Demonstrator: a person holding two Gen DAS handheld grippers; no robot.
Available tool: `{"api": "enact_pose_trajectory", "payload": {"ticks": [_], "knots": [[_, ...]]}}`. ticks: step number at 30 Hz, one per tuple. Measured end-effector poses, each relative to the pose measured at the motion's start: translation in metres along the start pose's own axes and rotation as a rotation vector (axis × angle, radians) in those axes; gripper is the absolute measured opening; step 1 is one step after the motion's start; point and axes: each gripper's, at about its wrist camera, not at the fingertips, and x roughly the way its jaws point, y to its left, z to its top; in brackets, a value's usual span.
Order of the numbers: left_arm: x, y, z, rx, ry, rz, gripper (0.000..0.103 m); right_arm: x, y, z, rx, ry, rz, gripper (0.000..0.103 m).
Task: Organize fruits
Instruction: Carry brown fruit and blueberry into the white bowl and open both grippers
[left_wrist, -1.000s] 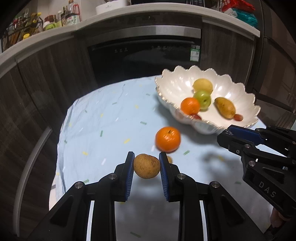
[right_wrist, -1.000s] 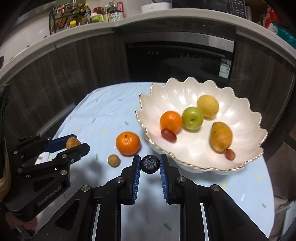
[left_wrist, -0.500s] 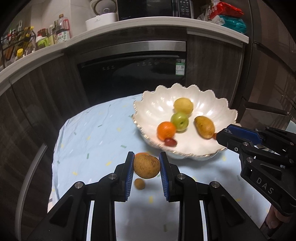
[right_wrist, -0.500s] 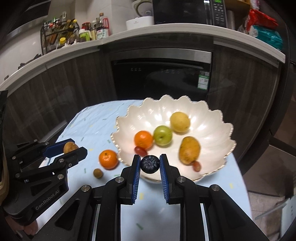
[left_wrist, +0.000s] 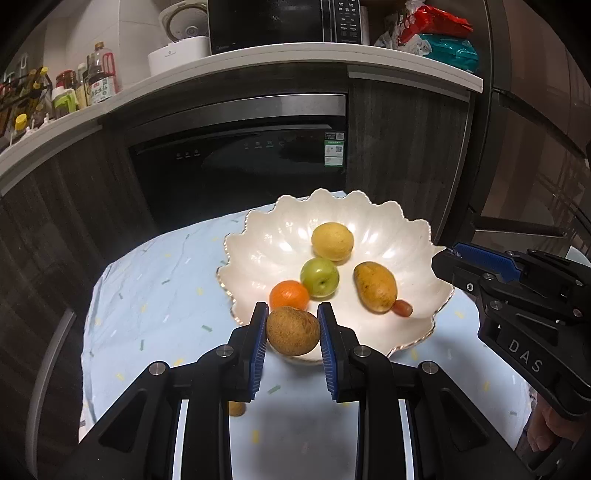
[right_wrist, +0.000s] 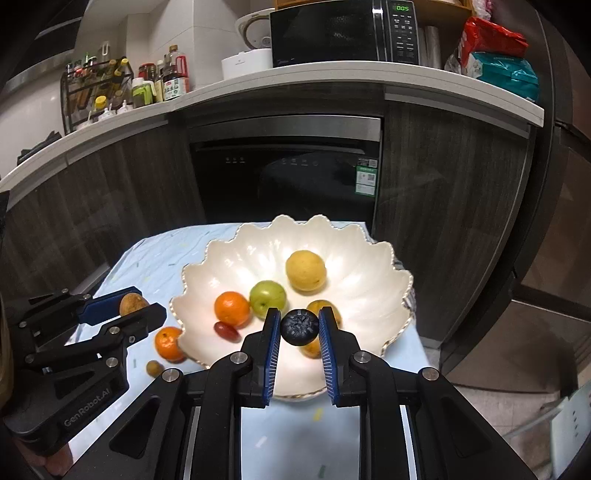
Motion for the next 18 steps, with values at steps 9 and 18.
{"api": "enact_pose_trajectory", "payload": {"ticks": [9, 18], "knots": [[0.015, -0.012, 0.011, 0.002, 0.009, -0.007, 0.027, 0.007, -0.021, 0.006, 0.014, -0.007, -0.013, 0.022], [0.03, -0.02, 0.021, -0.002, 0.017, -0.016, 0.027, 0.021, -0.038, 0.009, 0.03, 0.004, -0.022, 0.022]]}}
